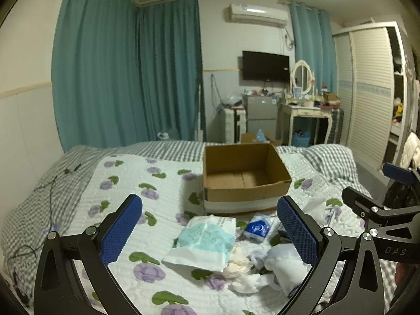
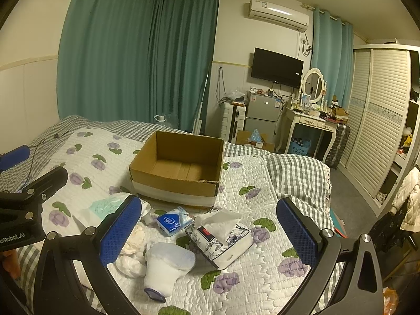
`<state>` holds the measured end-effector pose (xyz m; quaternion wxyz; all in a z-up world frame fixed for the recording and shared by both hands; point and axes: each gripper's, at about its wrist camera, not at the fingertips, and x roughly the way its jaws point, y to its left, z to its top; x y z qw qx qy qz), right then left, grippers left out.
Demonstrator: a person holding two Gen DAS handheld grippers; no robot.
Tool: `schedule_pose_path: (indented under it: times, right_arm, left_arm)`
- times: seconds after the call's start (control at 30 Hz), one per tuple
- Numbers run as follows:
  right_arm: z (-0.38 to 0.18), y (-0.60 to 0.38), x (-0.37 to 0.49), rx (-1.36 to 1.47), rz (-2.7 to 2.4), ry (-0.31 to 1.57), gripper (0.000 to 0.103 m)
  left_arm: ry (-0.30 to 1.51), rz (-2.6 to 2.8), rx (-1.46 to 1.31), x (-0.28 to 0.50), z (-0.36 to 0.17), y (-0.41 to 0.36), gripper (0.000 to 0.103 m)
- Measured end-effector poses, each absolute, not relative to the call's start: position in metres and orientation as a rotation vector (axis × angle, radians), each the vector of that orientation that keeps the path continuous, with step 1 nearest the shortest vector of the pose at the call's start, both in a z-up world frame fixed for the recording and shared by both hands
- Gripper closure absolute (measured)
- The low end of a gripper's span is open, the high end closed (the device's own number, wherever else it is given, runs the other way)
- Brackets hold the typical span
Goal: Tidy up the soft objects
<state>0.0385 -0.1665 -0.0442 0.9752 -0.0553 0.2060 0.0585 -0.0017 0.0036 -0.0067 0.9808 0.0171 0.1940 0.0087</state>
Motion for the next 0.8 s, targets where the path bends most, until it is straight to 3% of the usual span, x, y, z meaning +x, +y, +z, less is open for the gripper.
schedule_pose_path:
  times: [0.63,0.8]
  right_arm:
    - [-0.033,-0.156,0.029,-0.154,0.131,0.412,0.000]
    - [-0.040,-0.153,0.029,-0.186,0.145,0.456,0.000]
  left_arm:
    - [0.381,-0.003,0.033,-0.011,0.010,0.001,0.000]
    - [0.474,0.000,0.066,-0.003,-0.018,0.002,0.000]
